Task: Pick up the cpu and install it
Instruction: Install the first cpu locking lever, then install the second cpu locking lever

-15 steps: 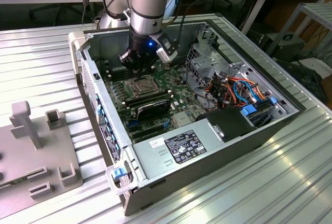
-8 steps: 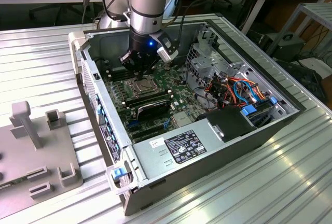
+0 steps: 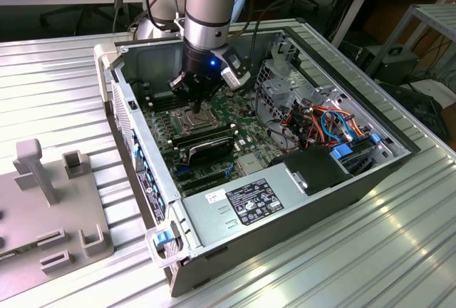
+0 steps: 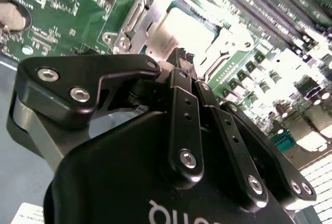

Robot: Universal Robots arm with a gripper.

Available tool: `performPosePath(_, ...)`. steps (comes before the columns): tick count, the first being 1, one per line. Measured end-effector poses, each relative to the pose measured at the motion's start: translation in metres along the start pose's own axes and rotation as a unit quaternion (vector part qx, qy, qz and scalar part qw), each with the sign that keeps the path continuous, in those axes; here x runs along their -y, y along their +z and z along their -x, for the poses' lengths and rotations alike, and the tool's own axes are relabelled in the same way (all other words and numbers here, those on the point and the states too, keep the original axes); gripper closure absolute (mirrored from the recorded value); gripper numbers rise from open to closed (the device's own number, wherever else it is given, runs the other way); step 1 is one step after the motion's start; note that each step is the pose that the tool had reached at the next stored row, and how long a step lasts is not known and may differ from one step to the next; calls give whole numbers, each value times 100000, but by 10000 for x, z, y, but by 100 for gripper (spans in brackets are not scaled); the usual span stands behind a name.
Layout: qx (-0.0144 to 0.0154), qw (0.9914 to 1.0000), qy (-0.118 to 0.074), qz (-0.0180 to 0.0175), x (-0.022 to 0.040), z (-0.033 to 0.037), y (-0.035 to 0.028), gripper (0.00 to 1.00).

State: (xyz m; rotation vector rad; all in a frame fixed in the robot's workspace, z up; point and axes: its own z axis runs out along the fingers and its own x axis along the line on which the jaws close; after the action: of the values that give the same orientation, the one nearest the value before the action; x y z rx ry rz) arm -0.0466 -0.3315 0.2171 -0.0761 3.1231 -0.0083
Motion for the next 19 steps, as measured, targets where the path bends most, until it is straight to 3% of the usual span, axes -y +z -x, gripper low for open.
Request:
performPosePath(7,-1,100000,-6,-4,180,12,1,89)
performPosePath(11,-3,100000,2,-4,187,11,1,89)
performPosePath(13,-3,100000,-3,-6,240,9,1,89)
performPosePath(19,-4,100000,-2,-4,241,9,1,89)
